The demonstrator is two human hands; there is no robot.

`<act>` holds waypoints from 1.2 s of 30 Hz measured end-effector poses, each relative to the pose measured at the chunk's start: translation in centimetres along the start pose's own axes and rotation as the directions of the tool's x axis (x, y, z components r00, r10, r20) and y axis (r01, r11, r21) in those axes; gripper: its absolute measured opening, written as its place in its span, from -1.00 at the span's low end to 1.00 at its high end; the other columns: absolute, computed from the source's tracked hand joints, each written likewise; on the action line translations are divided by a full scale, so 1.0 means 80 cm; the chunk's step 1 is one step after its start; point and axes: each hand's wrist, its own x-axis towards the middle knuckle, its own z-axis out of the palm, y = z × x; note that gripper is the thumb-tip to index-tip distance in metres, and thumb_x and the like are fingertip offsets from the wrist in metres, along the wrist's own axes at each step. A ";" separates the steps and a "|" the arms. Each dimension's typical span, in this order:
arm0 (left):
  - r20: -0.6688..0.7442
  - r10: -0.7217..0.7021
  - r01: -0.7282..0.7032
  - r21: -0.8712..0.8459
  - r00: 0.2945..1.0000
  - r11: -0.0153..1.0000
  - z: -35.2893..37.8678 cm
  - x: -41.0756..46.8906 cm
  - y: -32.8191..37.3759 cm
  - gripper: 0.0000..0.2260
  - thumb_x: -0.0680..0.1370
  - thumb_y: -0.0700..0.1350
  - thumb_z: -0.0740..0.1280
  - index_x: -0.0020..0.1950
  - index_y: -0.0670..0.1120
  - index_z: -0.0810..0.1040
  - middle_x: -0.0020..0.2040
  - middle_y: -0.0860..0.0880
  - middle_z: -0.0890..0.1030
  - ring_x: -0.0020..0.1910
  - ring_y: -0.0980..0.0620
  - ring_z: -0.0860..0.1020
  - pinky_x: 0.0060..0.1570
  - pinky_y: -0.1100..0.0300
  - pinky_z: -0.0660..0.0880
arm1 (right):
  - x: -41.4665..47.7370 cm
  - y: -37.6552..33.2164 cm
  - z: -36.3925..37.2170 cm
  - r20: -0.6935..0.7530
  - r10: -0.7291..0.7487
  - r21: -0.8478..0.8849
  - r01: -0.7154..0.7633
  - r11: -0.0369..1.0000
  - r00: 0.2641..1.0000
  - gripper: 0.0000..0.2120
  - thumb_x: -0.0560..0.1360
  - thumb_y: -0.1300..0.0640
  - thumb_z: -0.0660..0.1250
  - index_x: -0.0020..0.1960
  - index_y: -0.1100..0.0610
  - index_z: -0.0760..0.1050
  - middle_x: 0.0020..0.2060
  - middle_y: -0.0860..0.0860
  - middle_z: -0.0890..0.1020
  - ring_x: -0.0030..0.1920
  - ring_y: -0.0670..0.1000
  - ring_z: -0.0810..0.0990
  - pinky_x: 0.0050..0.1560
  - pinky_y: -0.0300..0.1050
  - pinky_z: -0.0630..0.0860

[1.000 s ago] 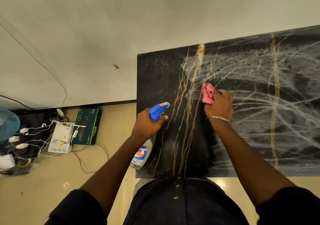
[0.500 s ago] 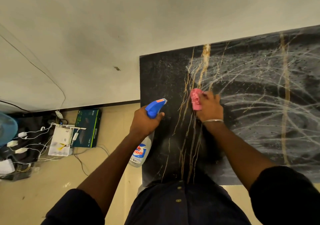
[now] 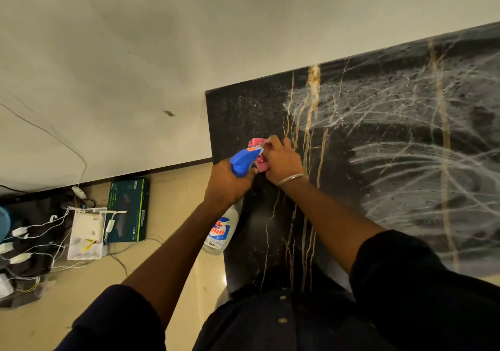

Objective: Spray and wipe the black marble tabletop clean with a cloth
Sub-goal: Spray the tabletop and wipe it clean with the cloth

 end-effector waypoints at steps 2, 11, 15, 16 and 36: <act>0.007 0.024 -0.024 0.005 1.000 1.000 -0.002 0.008 0.003 -0.81 0.50 -0.06 0.39 0.04 -0.10 0.47 -0.25 -0.03 0.52 -0.32 0.10 0.49 -0.29 0.34 0.38 | 0.001 0.027 -0.008 -0.014 -0.020 -0.019 0.019 1.000 1.000 -0.43 0.40 0.08 0.40 0.39 0.04 0.35 0.27 0.11 0.35 0.20 0.21 0.34 -0.10 0.06 0.60; 0.053 0.053 -0.053 -0.001 0.997 0.999 -0.006 0.051 0.011 -0.71 0.47 -0.06 0.42 0.12 -0.15 0.50 -0.15 -0.11 0.60 -0.21 0.01 0.57 -0.16 0.22 0.49 | 0.009 0.149 -0.047 -0.139 0.559 0.120 -0.547 0.829 0.817 -0.30 0.37 0.17 0.46 0.45 0.11 0.28 0.40 0.25 0.23 0.32 0.39 0.25 0.09 0.24 0.54; 0.048 0.048 -0.048 0.004 0.998 0.999 -0.001 0.064 0.009 -0.73 0.47 -0.05 0.41 0.11 -0.14 0.50 -0.17 -0.09 0.59 -0.24 0.06 0.56 -0.22 0.31 0.46 | 0.036 0.081 -0.035 -0.162 0.484 0.080 -0.478 0.875 0.860 -0.32 0.40 0.16 0.40 0.46 0.15 0.25 0.38 0.26 0.26 0.28 0.39 0.29 0.10 0.24 0.53; 0.046 0.044 -0.044 0.004 0.998 0.999 0.000 0.068 0.010 -0.73 0.47 -0.06 0.41 0.09 -0.13 0.51 -0.18 -0.08 0.59 -0.25 0.07 0.55 -0.23 0.31 0.44 | 0.042 0.062 -0.031 -0.157 0.416 0.066 -0.411 0.909 0.896 -0.34 0.39 0.16 0.40 0.45 0.15 0.26 0.36 0.24 0.29 0.26 0.37 0.31 0.07 0.20 0.55; 0.047 0.037 -0.038 0.009 0.998 0.999 0.000 0.123 0.015 -0.76 0.46 -0.05 0.43 0.03 -0.13 0.50 -0.24 -0.02 0.55 -0.29 0.10 0.52 -0.21 0.33 0.46 | 0.113 0.095 -0.057 -0.184 0.533 0.087 -0.526 0.846 0.826 -0.34 0.41 0.11 0.40 0.46 0.13 0.26 0.43 0.23 0.23 0.36 0.39 0.23 0.11 0.25 0.54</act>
